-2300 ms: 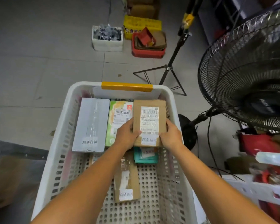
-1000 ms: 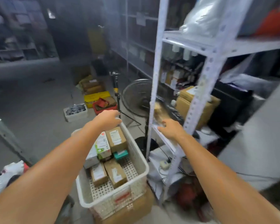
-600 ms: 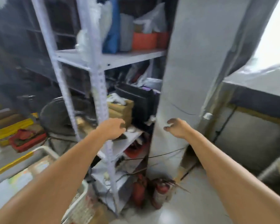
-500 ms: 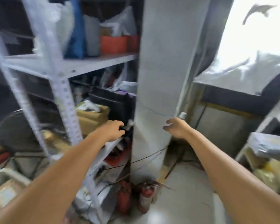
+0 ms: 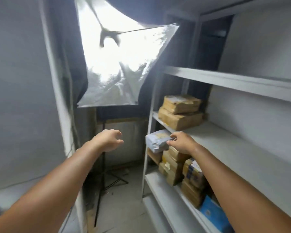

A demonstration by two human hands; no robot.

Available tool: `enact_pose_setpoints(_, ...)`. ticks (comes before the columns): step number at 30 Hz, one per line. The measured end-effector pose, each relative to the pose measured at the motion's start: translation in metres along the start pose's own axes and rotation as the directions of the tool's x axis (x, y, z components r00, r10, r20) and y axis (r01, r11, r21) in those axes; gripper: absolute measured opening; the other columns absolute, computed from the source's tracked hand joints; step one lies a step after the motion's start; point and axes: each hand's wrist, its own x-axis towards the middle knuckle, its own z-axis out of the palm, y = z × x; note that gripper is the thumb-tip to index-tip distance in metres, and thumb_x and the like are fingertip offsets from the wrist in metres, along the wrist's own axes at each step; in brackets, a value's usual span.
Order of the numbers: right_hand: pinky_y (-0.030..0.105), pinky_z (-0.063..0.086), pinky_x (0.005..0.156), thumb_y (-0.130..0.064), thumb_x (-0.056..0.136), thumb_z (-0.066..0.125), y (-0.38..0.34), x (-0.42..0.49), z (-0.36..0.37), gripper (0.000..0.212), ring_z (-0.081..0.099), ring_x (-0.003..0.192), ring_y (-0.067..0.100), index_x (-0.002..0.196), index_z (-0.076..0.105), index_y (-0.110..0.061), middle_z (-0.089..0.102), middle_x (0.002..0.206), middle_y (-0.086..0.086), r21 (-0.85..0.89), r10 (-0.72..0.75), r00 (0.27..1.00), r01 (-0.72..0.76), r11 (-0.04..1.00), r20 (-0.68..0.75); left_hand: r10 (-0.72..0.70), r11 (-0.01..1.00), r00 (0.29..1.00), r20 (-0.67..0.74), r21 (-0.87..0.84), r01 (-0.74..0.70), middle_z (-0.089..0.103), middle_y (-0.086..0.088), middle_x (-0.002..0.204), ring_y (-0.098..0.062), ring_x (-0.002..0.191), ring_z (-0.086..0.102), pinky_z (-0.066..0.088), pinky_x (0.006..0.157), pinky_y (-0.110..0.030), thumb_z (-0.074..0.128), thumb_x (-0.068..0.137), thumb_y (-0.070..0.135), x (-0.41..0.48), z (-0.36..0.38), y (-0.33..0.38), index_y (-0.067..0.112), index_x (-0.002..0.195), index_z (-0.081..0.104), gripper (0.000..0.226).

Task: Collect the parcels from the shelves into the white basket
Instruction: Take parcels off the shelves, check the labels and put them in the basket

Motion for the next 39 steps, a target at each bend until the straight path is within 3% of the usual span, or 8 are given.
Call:
enact_pose_setpoints(7, 0.039, 0.043, 0.102, -0.035, 0.092, 0.060, 0.059, 0.063, -0.052, 0.049, 0.051, 0.125, 0.026, 0.136, 0.051, -0.016, 0.054, 0.138, 0.006, 0.092, 0.086, 0.985, -0.072, 0.993, -0.147, 0.129, 0.989, 0.991, -0.044, -0.065, -0.132, 0.063, 0.000, 0.125, -0.019, 0.110, 0.061, 0.049, 0.095, -0.035, 0.060, 0.089, 0.041, 0.098, 0.008, 0.102, 0.027, 0.130, 0.055, 0.044)
enact_pose_setpoints(19, 0.028, 0.040, 0.092, -0.030, 0.093, 0.060, 0.072, 0.213, -0.071, 0.047, 0.055, 0.118, 0.024, 0.135, 0.050, -0.013, 0.058, 0.133, 0.009, 0.429, 0.240, 0.916, -0.085, 0.899, -0.321, 0.217, 0.946, 0.973, -0.084, -0.229, -0.230, 0.063, -0.005, 0.126, -0.020, 0.109, 0.062, 0.051, 0.094, -0.034, 0.060, 0.091, 0.038, 0.283, 0.031, 0.142, 0.018, 0.131, 0.055, 0.045)
enact_pose_setpoints(25, 0.038, 0.038, 0.106, -0.039, 0.091, 0.059, 0.065, 0.290, -0.070, 0.062, 0.046, 0.130, 0.028, 0.144, 0.039, -0.013, 0.046, 0.145, 0.010, 0.518, 0.376, 0.824, -0.119, 0.847, -0.424, 0.250, 0.876, 0.959, -0.135, -0.390, -0.283, 0.054, -0.009, 0.136, -0.025, 0.121, 0.054, 0.045, 0.095, -0.034, 0.054, 0.092, 0.047, 0.388, 0.029, 0.159, 0.016, 0.141, 0.042, 0.059)
enact_pose_setpoints(28, 0.047, 0.034, 0.110, -0.049, 0.088, 0.059, 0.064, 0.319, -0.065, 0.074, 0.040, 0.135, 0.030, 0.146, 0.033, -0.010, 0.041, 0.149, 0.010, 0.591, 0.459, 0.785, -0.149, 0.793, -0.417, 0.262, 0.860, 0.959, -0.107, -0.425, -0.282, 0.044, -0.010, 0.145, -0.027, 0.130, 0.046, 0.040, 0.102, -0.037, 0.050, 0.093, 0.052, 0.424, 0.033, 0.171, 0.013, 0.145, 0.034, 0.067)
enact_pose_setpoints(30, 0.047, 0.034, 0.110, -0.049, 0.086, 0.062, 0.063, 0.334, -0.059, 0.076, 0.041, 0.134, 0.030, 0.144, 0.034, -0.009, 0.042, 0.147, 0.009, 0.644, 0.499, 0.757, -0.137, 0.753, -0.422, 0.266, 0.847, 0.962, -0.066, -0.460, -0.266, 0.041, -0.011, 0.148, -0.029, 0.132, 0.043, 0.039, 0.103, -0.038, 0.050, 0.093, 0.053, 0.442, 0.038, 0.178, 0.011, 0.147, 0.031, 0.071)
enact_pose_setpoints(35, 0.041, 0.033, 0.110, -0.044, 0.080, 0.071, 0.061, 0.353, -0.050, 0.083, 0.038, 0.136, 0.027, 0.147, 0.031, -0.015, 0.038, 0.149, 0.005, 0.705, 0.542, 0.721, -0.105, 0.701, -0.432, 0.289, 0.770, 0.955, 0.066, -0.608, -0.191, 0.041, -0.011, 0.147, -0.028, 0.128, 0.046, 0.041, 0.096, -0.035, 0.058, 0.089, 0.049, 0.465, 0.051, 0.184, 0.010, 0.149, 0.025, 0.079)
enact_pose_setpoints(39, 0.035, 0.039, 0.107, -0.027, 0.079, 0.074, 0.058, 0.356, -0.046, 0.082, 0.047, 0.128, 0.023, 0.148, 0.030, -0.019, 0.045, 0.143, 0.003, 0.740, 0.556, 0.718, -0.086, 0.667, -0.418, 0.332, 0.724, 0.943, 0.037, -0.650, -0.230, 0.051, -0.009, 0.134, -0.021, 0.109, 0.056, 0.048, 0.082, -0.029, 0.064, 0.087, 0.043, 0.463, 0.053, 0.180, 0.012, 0.144, 0.032, 0.073)
